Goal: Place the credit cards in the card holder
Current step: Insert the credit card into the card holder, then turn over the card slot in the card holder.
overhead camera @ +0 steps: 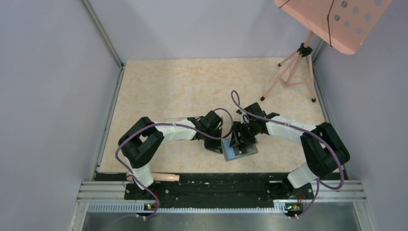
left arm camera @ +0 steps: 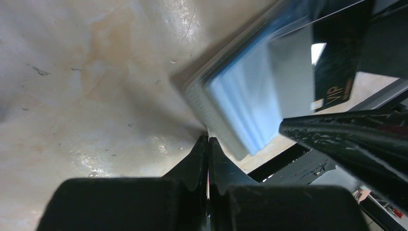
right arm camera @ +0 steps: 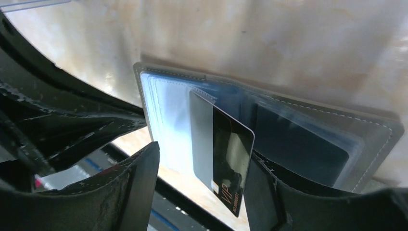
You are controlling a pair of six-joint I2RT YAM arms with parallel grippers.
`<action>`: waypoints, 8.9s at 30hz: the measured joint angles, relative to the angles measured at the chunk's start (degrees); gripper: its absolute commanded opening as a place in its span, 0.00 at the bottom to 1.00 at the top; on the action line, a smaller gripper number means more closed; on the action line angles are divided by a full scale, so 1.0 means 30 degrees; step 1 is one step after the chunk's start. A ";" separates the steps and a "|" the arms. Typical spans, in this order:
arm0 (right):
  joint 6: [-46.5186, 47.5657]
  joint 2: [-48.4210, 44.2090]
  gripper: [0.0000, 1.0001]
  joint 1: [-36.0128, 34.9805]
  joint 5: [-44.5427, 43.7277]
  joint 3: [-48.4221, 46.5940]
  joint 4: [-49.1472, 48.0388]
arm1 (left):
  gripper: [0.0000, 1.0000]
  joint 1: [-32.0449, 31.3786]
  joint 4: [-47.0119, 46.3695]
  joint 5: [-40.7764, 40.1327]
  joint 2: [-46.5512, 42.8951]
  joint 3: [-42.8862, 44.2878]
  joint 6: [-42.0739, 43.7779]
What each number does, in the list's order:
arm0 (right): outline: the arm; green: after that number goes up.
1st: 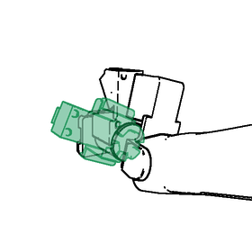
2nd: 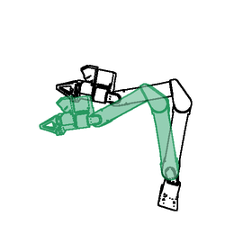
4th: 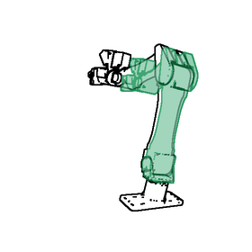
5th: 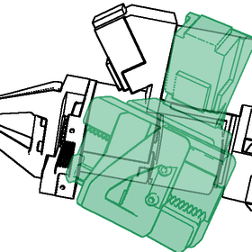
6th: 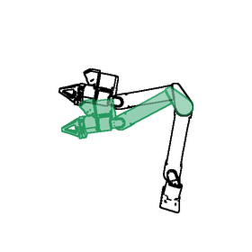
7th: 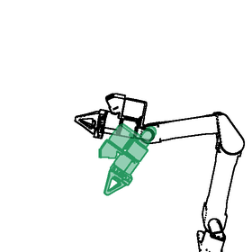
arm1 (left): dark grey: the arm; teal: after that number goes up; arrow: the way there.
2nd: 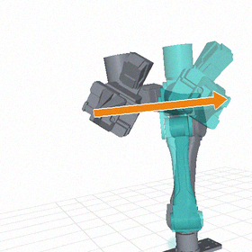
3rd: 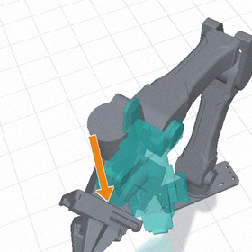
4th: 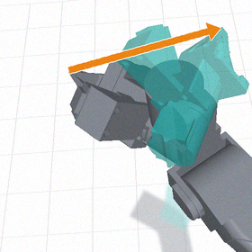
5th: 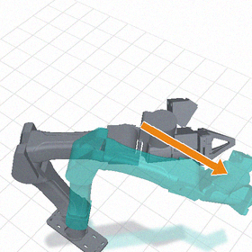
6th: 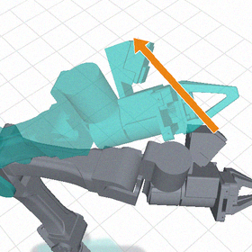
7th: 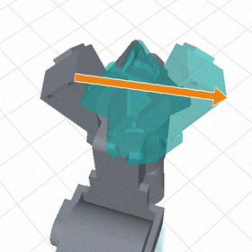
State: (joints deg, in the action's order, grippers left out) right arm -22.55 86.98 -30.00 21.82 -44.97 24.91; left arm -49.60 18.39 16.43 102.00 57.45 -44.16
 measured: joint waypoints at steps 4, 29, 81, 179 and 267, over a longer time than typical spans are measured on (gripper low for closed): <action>-0.0699 0.0408 0.49 0.0066 0.1370 0.0248 -0.1151 | 0.00 0.0058 -0.0080 0.0066 -0.0095 -0.0168 -0.0109; -0.1144 0.1406 0.66 -0.1880 0.0036 -0.1086 -0.1253 | 0.00 0.0182 0.1858 0.0845 0.0080 0.0211 0.0124; 0.0590 0.0095 0.74 -0.2841 -0.3628 -0.1515 0.2127 | 0.05 0.0539 -0.1384 0.0576 -0.0350 -0.0933 -0.1362; 0.1304 -0.3264 0.51 0.1129 -0.2565 -0.0911 0.4204 | 0.08 0.0357 0.0721 0.0495 0.1064 0.1355 -0.0182; -0.3519 0.1209 0.24 0.0262 0.5209 0.3111 -0.5865 | 0.39 0.0364 0.1341 -0.1654 -0.0619 0.1377 -0.1282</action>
State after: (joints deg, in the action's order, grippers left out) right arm -33.10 90.61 -29.21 37.45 -35.64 7.31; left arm -48.51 22.41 11.46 100.14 61.58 -48.01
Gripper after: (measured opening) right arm 0.242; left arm 0.431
